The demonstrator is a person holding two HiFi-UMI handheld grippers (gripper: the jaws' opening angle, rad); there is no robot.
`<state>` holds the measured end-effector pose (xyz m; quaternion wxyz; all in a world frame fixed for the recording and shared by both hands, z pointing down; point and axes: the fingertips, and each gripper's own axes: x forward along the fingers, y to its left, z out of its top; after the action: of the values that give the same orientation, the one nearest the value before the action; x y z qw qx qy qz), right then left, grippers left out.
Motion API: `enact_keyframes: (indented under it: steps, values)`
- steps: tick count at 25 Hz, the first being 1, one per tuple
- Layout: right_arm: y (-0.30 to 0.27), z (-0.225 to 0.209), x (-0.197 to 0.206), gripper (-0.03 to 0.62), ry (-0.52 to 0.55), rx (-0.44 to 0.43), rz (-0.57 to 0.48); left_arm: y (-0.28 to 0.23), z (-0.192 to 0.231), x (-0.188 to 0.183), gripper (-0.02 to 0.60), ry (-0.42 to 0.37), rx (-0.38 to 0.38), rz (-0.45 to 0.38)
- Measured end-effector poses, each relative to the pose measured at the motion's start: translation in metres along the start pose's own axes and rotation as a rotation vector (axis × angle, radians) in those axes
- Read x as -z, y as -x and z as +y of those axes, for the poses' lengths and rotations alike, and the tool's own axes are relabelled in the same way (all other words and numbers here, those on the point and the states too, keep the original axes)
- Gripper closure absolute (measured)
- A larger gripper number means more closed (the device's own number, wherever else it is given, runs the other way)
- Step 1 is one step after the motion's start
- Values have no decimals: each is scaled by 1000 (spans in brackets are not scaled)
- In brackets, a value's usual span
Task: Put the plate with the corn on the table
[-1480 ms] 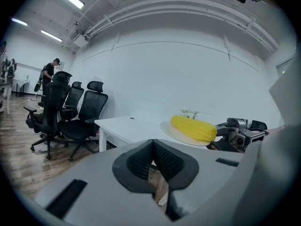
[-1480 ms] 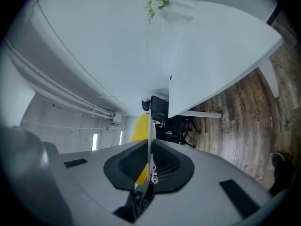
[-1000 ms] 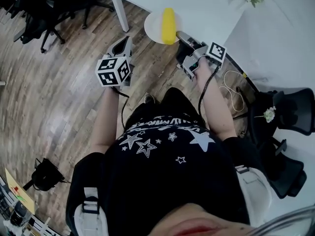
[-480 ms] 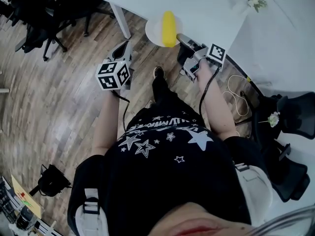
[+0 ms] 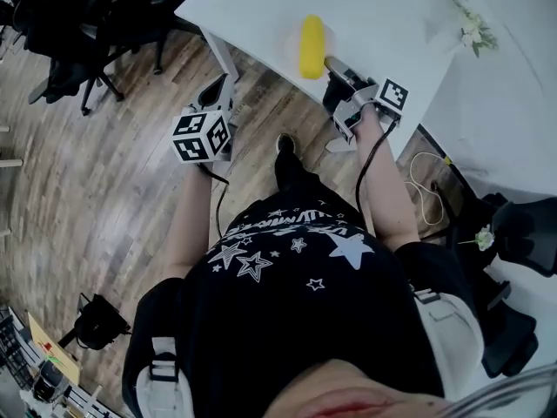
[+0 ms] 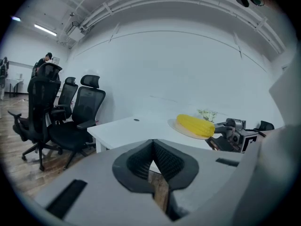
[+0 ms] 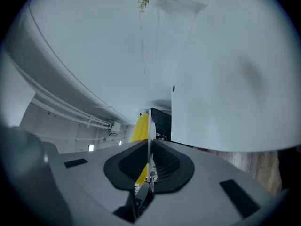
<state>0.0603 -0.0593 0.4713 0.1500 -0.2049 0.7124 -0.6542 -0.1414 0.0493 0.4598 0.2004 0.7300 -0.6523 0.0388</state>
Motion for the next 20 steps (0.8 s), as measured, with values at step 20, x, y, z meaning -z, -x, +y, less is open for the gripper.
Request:
enact_keyframes:
  steps: [20]
  values:
    - [-135,-20,-176,566,-4,-13,-15,-213,41,-84,575,-34,23,31]
